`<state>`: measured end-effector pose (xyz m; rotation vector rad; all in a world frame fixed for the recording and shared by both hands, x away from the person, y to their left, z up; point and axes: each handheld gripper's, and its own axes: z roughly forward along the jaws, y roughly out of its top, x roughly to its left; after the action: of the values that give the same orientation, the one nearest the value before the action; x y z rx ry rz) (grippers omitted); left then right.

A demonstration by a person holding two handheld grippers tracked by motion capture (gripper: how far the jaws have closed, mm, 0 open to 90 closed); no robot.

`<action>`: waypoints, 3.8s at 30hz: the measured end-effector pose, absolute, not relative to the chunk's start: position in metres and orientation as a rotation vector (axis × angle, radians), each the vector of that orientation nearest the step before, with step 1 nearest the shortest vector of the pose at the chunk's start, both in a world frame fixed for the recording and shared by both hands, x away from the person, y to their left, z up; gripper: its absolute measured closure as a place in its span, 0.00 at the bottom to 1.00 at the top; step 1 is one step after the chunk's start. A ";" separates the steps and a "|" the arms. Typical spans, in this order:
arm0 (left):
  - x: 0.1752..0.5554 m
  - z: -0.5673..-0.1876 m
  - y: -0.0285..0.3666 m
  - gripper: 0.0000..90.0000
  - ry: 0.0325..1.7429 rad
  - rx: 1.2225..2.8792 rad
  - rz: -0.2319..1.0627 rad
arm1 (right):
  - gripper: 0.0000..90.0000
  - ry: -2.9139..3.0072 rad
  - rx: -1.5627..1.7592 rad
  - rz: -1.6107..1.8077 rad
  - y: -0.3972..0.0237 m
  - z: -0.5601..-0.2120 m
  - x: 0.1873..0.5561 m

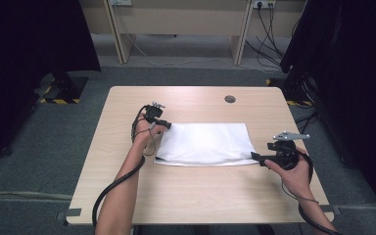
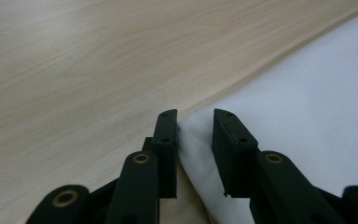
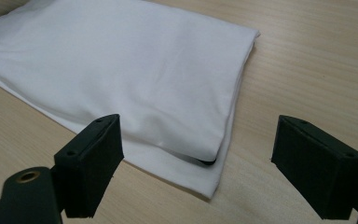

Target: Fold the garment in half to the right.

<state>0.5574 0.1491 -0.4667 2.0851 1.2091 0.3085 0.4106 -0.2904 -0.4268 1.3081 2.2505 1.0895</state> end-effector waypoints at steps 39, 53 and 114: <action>0.548 -0.442 0.147 0.96 1.128 2.121 0.301 | 0.30 2.460 0.868 1.075 -0.165 -0.411 0.429; 0.543 -0.428 0.148 0.96 1.099 2.191 0.313 | 0.39 2.627 0.550 1.093 -0.041 -0.419 0.431; 0.548 -0.389 0.166 0.96 1.085 2.334 0.313 | 0.93 2.613 0.589 1.279 0.046 -0.425 0.429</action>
<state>0.5476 0.1656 -0.3886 2.3339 1.0851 0.3131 0.4294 0.0461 -0.4254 0.5886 2.6131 1.2785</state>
